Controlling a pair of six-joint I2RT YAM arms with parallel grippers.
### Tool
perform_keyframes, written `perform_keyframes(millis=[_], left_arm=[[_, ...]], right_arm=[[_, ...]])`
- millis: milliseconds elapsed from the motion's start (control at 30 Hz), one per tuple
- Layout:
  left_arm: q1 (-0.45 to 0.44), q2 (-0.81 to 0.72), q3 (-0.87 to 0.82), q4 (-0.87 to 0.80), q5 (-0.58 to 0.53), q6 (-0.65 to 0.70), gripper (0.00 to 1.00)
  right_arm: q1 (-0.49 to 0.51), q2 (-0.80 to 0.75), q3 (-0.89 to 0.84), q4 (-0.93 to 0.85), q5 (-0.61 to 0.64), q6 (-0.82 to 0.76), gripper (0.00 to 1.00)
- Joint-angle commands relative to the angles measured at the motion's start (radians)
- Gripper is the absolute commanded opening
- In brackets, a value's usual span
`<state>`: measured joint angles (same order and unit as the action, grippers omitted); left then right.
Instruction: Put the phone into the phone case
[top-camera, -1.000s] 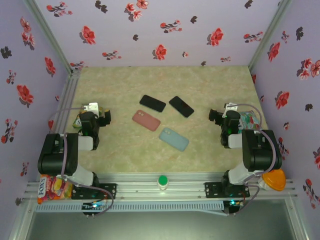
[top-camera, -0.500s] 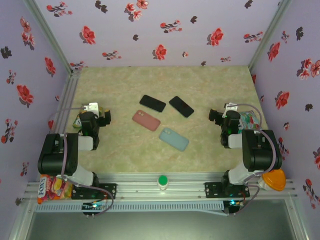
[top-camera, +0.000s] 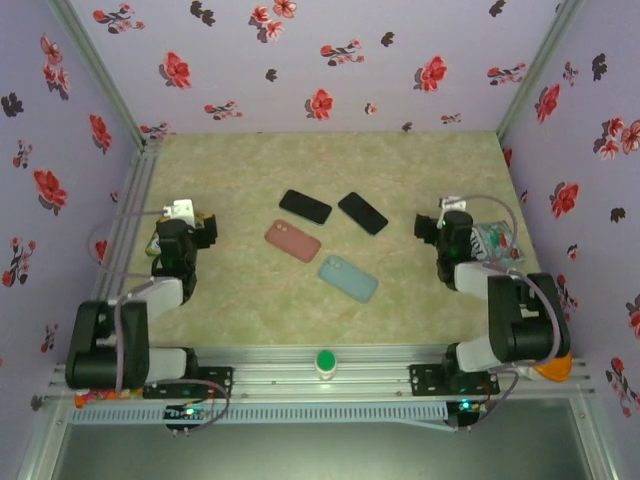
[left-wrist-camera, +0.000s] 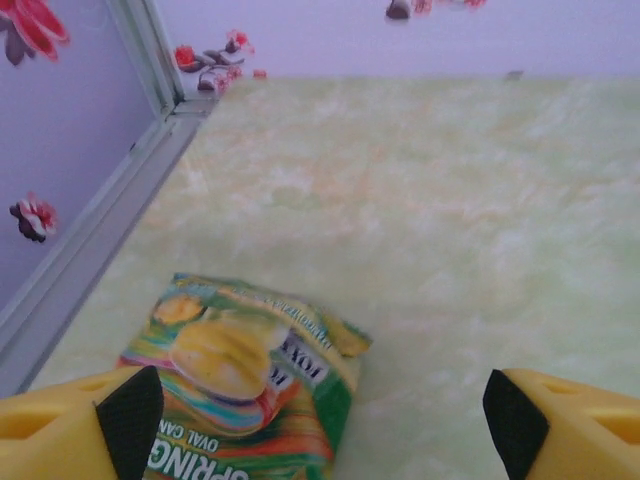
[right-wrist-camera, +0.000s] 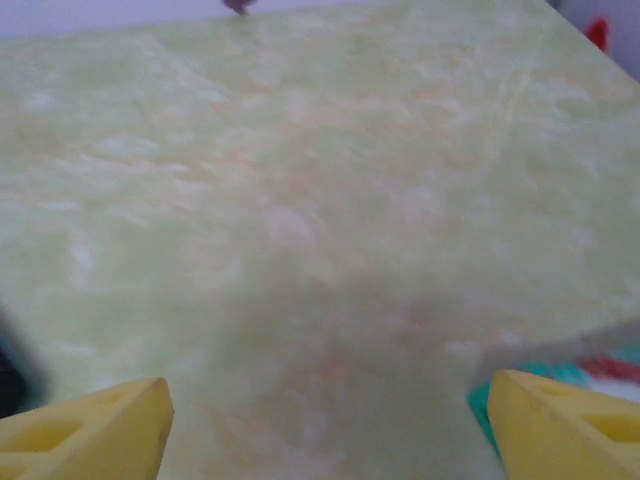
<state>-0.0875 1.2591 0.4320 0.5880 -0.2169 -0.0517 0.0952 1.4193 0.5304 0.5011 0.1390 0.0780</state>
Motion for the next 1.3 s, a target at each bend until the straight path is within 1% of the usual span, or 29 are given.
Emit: perform_keyframes(millis=[0, 33, 67, 133, 200, 267, 333, 400, 500, 567, 600, 633, 1000, 1133, 1267], left_arm=[[-0.045, -0.104, 0.122, -0.311, -0.036, -0.151, 0.84], [-0.062, -0.117, 0.152, -0.383, -0.020, -0.191, 0.83], [-0.085, -0.123, 0.182, -0.444, -0.018, -0.231, 0.82], [-0.128, -0.122, 0.225, -0.525, -0.004, -0.285, 0.82], [-0.163, -0.112, 0.264, -0.588, 0.028, -0.328, 0.82], [-0.196, -0.095, 0.304, -0.645, 0.055, -0.362, 0.81], [-0.219, -0.080, 0.335, -0.693, 0.065, -0.392, 0.81], [-0.235, -0.073, 0.351, -0.722, 0.088, -0.409, 0.80], [-0.255, -0.081, 0.343, -0.723, 0.107, -0.437, 0.80], [-0.263, -0.090, 0.328, -0.713, 0.114, -0.446, 0.80], [-0.266, -0.094, 0.321, -0.709, 0.113, -0.451, 0.80], [-0.267, -0.097, 0.313, -0.705, 0.115, -0.455, 0.80], [-0.270, -0.103, 0.298, -0.680, 0.113, -0.462, 0.80], [-0.270, -0.104, 0.292, -0.675, 0.111, -0.468, 0.79], [-0.271, -0.115, 0.282, -0.674, 0.110, -0.472, 0.79]], right_arm=[[0.059, -0.059, 0.165, -0.328, 0.021, 0.017, 0.80], [0.085, -0.045, 0.200, -0.367, 0.021, 0.017, 0.81], [0.102, -0.028, 0.241, -0.410, -0.005, 0.021, 0.82], [0.118, 0.016, 0.321, -0.481, -0.089, 0.046, 0.87], [0.135, 0.077, 0.403, -0.542, -0.171, 0.057, 0.88], [0.170, 0.146, 0.483, -0.600, -0.163, 0.058, 0.88], [0.204, 0.213, 0.552, -0.650, -0.193, 0.025, 0.91], [0.231, 0.282, 0.617, -0.698, -0.216, -0.003, 0.92], [0.247, 0.367, 0.678, -0.718, -0.249, -0.014, 0.92], [0.248, 0.412, 0.706, -0.722, -0.272, -0.022, 0.95], [0.249, 0.433, 0.727, -0.737, -0.284, -0.027, 0.99], [0.249, 0.457, 0.750, -0.756, -0.286, -0.033, 0.99], [0.254, 0.586, 0.875, -0.800, -0.307, -0.077, 0.99], [0.259, 0.613, 0.893, -0.798, -0.297, -0.095, 0.99], [0.259, 0.652, 0.934, -0.831, -0.309, -0.098, 0.99]])
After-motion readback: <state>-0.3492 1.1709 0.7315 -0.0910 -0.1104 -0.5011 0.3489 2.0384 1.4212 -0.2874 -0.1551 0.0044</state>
